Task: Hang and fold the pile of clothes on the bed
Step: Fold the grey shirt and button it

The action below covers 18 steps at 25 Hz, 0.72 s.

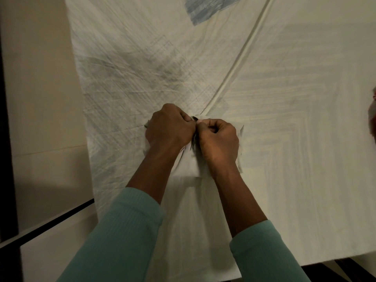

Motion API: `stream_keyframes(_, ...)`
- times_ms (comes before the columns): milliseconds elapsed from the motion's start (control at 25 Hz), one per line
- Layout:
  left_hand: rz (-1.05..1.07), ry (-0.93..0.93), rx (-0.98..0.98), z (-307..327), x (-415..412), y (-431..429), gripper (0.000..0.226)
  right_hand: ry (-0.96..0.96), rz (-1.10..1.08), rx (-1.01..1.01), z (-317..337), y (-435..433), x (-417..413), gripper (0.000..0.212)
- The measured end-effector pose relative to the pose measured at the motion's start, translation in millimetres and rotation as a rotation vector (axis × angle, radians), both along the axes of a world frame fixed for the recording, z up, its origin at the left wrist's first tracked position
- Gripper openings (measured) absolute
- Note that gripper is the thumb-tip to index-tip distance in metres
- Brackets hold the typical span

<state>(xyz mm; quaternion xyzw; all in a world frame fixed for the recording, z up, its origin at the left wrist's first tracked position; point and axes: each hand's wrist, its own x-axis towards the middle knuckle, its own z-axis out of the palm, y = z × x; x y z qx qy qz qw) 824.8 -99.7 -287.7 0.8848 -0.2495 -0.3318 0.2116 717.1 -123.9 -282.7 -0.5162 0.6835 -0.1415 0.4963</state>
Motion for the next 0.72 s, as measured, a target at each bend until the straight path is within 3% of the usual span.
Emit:
stream_keyframes(200,-0.117,-0.07,0.038,4,1,-5,0.018,0.172,0.21,-0.2,0,-9,5,0.014)
stream_keyframes(400,-0.092,-0.184,-0.179,4,-13,20,0.016,-0.015,0.142,-0.098,-4,-8,-1,0.018)
stream_keyframes(480,0.037,-0.109,-0.222,6,-16,21,0.011,-0.083,0.117,-0.028,-5,-8,-3,0.017)
stream_keyframes(600,0.295,0.186,-0.286,4,-13,18,0.011,-0.161,0.063,0.077,-5,-10,-5,0.018)
stream_keyframes(720,0.282,0.231,-0.306,5,-12,18,0.012,-0.221,0.004,0.17,0,-14,-6,0.016)
